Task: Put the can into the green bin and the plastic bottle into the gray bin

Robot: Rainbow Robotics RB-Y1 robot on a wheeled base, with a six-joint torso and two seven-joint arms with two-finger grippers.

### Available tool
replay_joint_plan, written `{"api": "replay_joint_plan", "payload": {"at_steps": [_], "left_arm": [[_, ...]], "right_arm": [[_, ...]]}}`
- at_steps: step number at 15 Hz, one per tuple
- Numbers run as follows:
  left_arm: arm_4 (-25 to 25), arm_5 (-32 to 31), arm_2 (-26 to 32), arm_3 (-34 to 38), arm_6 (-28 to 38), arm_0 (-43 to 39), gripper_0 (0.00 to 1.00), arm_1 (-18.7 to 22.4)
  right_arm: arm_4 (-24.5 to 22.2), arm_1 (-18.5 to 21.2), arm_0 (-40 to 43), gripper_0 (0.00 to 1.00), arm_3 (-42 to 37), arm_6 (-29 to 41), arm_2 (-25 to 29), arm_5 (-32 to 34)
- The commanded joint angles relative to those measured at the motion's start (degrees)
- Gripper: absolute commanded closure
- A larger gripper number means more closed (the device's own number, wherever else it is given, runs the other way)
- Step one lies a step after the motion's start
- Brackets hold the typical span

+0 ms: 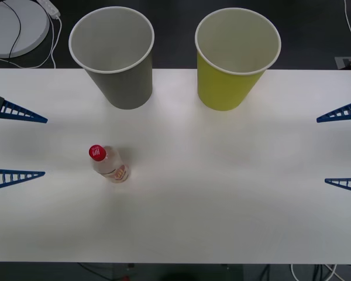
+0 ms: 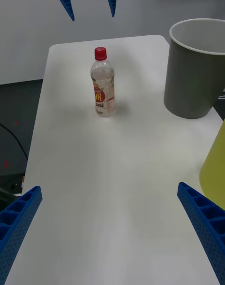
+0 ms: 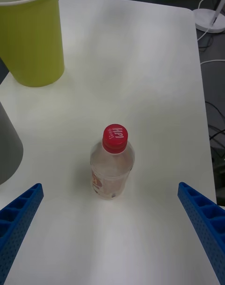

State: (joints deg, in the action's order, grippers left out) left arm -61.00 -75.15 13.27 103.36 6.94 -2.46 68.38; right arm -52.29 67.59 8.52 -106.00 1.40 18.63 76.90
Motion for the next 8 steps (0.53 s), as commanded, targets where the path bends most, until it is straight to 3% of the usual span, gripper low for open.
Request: {"api": "replay_joint_plan", "payload": {"at_steps": [1,8], "left_arm": [[0.00,0.00,0.00,0.00,0.00,0.00,0.00,0.00],[-1.14,0.53,-0.70,-1.32,-1.32,-0.79,0.00,0.53]], "right_arm": [[0.00,0.00,0.00,0.00,0.00,0.00,0.00,0.00],[0.00,0.00,0.00,0.00,0.00,0.00,0.00,0.00]]}}
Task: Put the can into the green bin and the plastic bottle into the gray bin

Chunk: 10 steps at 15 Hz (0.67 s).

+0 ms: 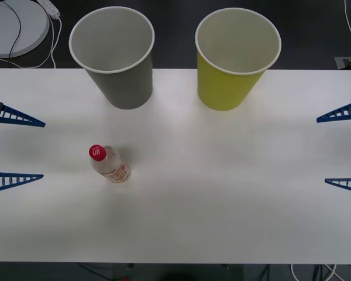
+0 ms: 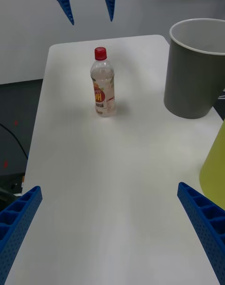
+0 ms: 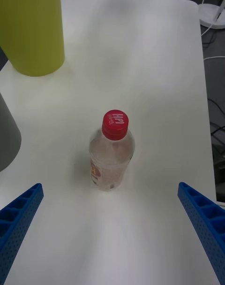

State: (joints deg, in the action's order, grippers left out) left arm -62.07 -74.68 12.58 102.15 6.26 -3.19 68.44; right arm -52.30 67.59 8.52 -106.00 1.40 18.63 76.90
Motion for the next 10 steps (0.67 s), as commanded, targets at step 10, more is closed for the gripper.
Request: {"api": "replay_joint_plan", "payload": {"at_steps": [10], "left_arm": [[8.89,-4.69,-5.02,-12.42,-16.54,-0.24,0.00,0.38]], "right_arm": [[0.00,0.00,0.00,0.00,0.00,0.00,0.00,0.00]]}}
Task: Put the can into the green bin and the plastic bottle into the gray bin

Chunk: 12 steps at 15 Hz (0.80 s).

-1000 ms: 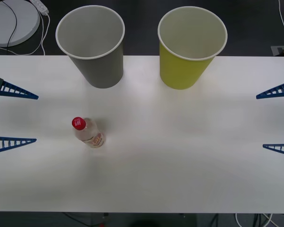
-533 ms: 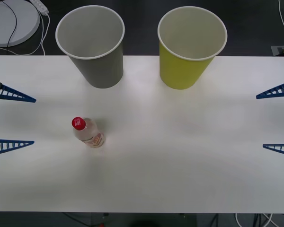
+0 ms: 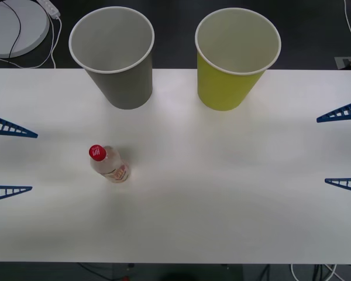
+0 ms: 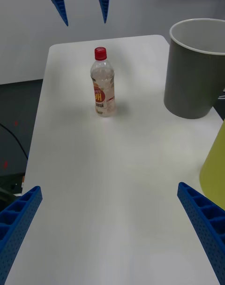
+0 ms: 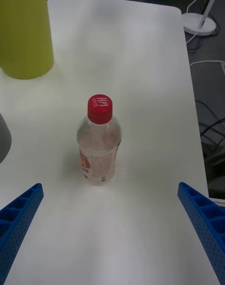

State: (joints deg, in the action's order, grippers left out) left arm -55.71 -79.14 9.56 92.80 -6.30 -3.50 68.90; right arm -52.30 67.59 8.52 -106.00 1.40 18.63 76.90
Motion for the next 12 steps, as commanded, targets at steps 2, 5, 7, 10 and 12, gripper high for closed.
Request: {"api": "replay_joint_plan", "payload": {"at_steps": [2,5,7,10,12], "left_arm": [[4.29,-0.58,-3.67,-6.23,-7.93,-0.01,0.00,-0.44],[4.64,-0.58,-4.03,-10.19,-10.22,0.07,0.00,-3.34],[3.59,-0.49,-4.03,-11.15,-11.01,0.07,0.00,-5.36],[1.04,1.18,-4.03,-11.42,-11.98,0.07,0.00,-7.82],[-0.37,1.71,-4.03,-11.07,-12.68,0.16,0.00,-9.66]], "right_arm": [[0.00,0.00,0.00,0.00,0.00,0.00,0.00,0.00],[0.00,0.00,0.00,0.00,0.00,0.00,0.00,0.00],[0.00,0.00,0.00,0.00,0.00,0.00,0.00,0.00],[0.00,0.00,0.00,0.00,0.00,0.00,0.00,0.00],[0.00,0.00,0.00,0.00,0.00,0.00,0.00,0.00]]}}
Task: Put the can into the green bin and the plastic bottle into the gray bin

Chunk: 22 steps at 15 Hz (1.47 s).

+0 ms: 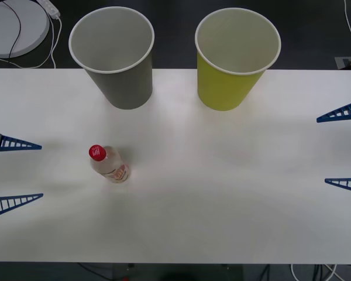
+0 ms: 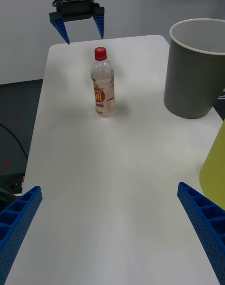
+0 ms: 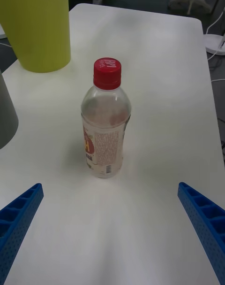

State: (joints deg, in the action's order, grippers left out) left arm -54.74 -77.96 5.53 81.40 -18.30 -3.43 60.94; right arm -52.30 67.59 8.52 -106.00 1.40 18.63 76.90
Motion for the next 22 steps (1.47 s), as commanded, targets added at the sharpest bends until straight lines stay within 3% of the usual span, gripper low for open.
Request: {"api": "replay_joint_plan", "payload": {"at_steps": [1,11,20,22], "left_arm": [[-2.39,0.61,0.00,0.43,-0.86,0.45,0.00,-2.59],[-10.04,3.87,0.00,0.60,-1.21,2.64,0.00,-12.78],[-11.35,5.98,-0.17,0.60,-1.12,2.99,0.00,-19.02],[-10.91,7.56,-2.98,0.60,-1.03,4.14,0.00,-19.11]], "right_arm": [[0.00,0.00,0.00,0.00,0.00,0.00,0.00,0.00],[0.00,0.00,0.00,0.00,0.00,0.00,0.00,0.00],[0.00,0.00,0.00,0.00,0.00,0.00,0.00,0.00],[0.00,0.00,0.00,0.00,0.00,0.00,0.00,0.00]]}}
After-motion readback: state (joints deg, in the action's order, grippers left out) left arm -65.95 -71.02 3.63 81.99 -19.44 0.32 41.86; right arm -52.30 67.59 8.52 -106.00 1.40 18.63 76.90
